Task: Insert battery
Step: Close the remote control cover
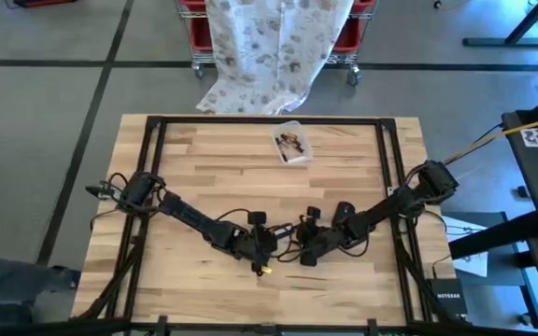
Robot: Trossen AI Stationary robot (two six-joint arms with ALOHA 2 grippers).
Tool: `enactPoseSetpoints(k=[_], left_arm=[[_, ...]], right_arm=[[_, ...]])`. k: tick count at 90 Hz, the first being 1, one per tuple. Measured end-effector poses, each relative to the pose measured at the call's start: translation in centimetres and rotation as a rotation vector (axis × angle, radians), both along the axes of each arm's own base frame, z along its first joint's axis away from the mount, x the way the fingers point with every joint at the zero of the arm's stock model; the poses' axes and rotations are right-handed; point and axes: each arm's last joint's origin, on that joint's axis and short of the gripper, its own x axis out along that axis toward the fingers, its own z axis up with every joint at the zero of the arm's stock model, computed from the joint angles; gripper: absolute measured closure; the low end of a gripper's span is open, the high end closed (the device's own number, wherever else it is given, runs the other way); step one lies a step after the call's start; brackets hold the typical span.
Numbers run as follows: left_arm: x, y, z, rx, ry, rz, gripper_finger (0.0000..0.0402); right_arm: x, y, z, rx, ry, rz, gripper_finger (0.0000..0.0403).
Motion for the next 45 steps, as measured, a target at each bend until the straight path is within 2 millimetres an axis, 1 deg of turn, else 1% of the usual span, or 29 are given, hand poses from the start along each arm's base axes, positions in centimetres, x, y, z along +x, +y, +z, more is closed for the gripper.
enactPoseSetpoints(k=[12, 18, 23, 37, 45], left_arm=[[-0.2, 0.1, 1.5, 0.001, -0.036, 0.009, 0.0344], [-0.2, 0.2, 1.8, -0.001, -0.039, 0.013, 0.0344], [-0.3, 0.3, 1.8, -0.008, -0.022, 0.013, 0.0344], [-0.6, 0.3, 1.5, -0.119, 0.045, -0.019, 0.0344], [-1.1, 0.3, 1.1, -0.138, 0.097, 0.011, 0.0344]], right_arm=[[0.8, -0.2, -0.3, -0.005, 0.009, -0.003, 0.0219], [1.3, -0.3, -0.5, -0.008, 0.013, 0.004, 0.0219], [1.5, -0.2, -0.5, -0.024, 0.017, 0.014, 0.0219], [1.7, -0.1, -0.2, -0.04, 0.026, 0.038, 0.0219], [1.7, -0.5, -0.2, -0.059, 0.041, 0.008, 0.0219]])
